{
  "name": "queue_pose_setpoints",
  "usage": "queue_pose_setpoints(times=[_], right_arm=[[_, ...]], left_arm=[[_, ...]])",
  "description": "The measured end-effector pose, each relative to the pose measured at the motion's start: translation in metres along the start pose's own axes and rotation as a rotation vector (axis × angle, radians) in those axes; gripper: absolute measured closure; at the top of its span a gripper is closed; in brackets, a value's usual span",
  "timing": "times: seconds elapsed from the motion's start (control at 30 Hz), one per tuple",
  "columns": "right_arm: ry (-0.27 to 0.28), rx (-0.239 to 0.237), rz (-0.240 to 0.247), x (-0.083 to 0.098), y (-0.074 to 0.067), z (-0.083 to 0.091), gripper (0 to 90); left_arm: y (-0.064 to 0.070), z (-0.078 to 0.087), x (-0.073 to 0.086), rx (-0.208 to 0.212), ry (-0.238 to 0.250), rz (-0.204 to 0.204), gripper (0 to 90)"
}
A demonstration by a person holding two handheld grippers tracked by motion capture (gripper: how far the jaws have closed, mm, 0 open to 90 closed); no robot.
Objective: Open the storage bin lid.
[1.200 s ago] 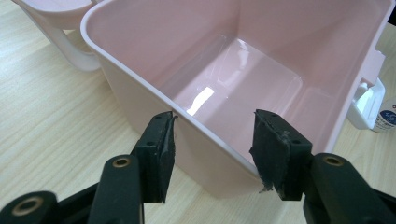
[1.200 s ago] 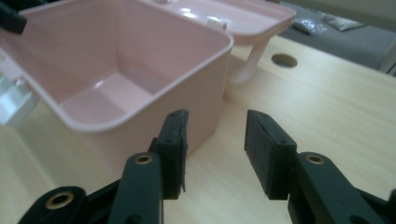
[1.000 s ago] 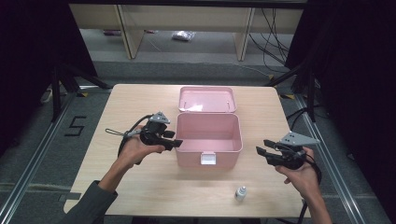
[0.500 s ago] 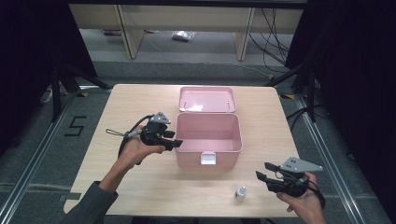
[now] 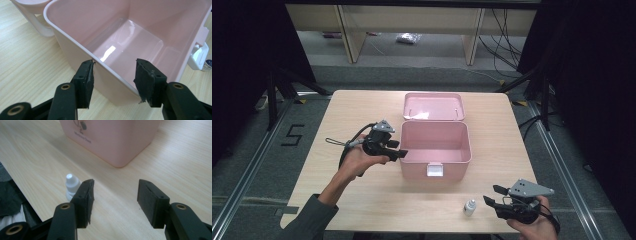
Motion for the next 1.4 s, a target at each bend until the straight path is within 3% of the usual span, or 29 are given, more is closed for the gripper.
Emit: queue_pose_setpoints(times=[0.17,0.2,0.23,0.27,0.3,0.37,0.4,0.43,0.5,0.73,0.77,0.87,0.9,1.03,1.1,1.4], right_arm=[[-0.016,-0.022,0.004,0.001,-0.008,0.003,48.0],[-0.024,-0.024,0.032,0.000,-0.009,0.003,47.6],[-0.033,-0.027,0.024,0.000,-0.013,0.004,47.3],[-0.026,-0.042,0.065,-0.002,-0.012,0.004,47.1],[-0.051,-0.047,0.043,-0.002,-0.018,0.005,45.6],[-0.063,-0.058,0.061,-0.003,-0.020,0.005,44.6],[-0.063,-0.058,0.061,-0.003,-0.020,0.005,44.6],[-0.074,-0.061,0.049,-0.003,-0.023,0.006,44.3],[-0.080,-0.080,0.094,-0.005,-0.024,0.006,42.3],[-0.118,-0.094,0.119,-0.009,-0.031,0.005,39.3],[-0.145,-0.098,0.150,-0.010,-0.032,0.002,38.2],[-0.170,-0.097,0.158,-0.011,-0.035,-0.002,35.8],[-0.186,-0.109,0.188,-0.013,-0.038,-0.006,33.7],[-0.217,-0.118,0.230,-0.017,-0.043,-0.012,33.4],[-0.267,-0.137,0.258,-0.020,-0.048,-0.017,32.6],[-0.365,-0.167,0.284,-0.023,-0.051,-0.030,32.3]], left_arm=[[0.000,0.000,0.000,-0.002,0.001,0.003,49.3],[0.000,0.000,0.000,-0.002,0.001,0.004,49.3],[0.000,0.000,0.000,-0.001,0.001,0.002,49.3],[0.000,0.000,0.000,0.000,0.002,0.001,49.3],[0.000,0.000,0.000,0.000,-0.001,-0.005,49.2],[0.000,0.000,0.000,-0.002,-0.004,0.004,49.2],[-0.002,-0.001,-0.001,0.009,0.012,-0.031,49.2],[-0.002,-0.001,-0.001,0.010,0.011,-0.034,49.2],[-0.002,-0.001,-0.001,0.010,0.012,-0.034,49.3],[-0.002,-0.001,-0.002,0.010,0.008,-0.035,49.2],[-0.002,-0.001,-0.002,0.010,0.009,-0.035,49.2],[-0.002,-0.002,-0.002,0.010,0.012,-0.036,49.2],[-0.002,-0.002,-0.002,0.010,0.010,-0.035,49.3],[-0.002,-0.002,-0.002,0.009,0.010,-0.037,49.3],[-0.002,-0.001,-0.002,0.010,0.005,-0.035,49.4],[-0.002,-0.001,-0.002,0.008,0.003,-0.038,49.4]])
Point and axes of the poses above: each handheld gripper's, and its own axes: z roughly backward along the jaws, x roughly out of its underside, y roughly to its right, the point moved 5 cm from there along -z, roughly forward along the jaws, and after that the axes turned 13 degrees about y, right-handed, at the moved point
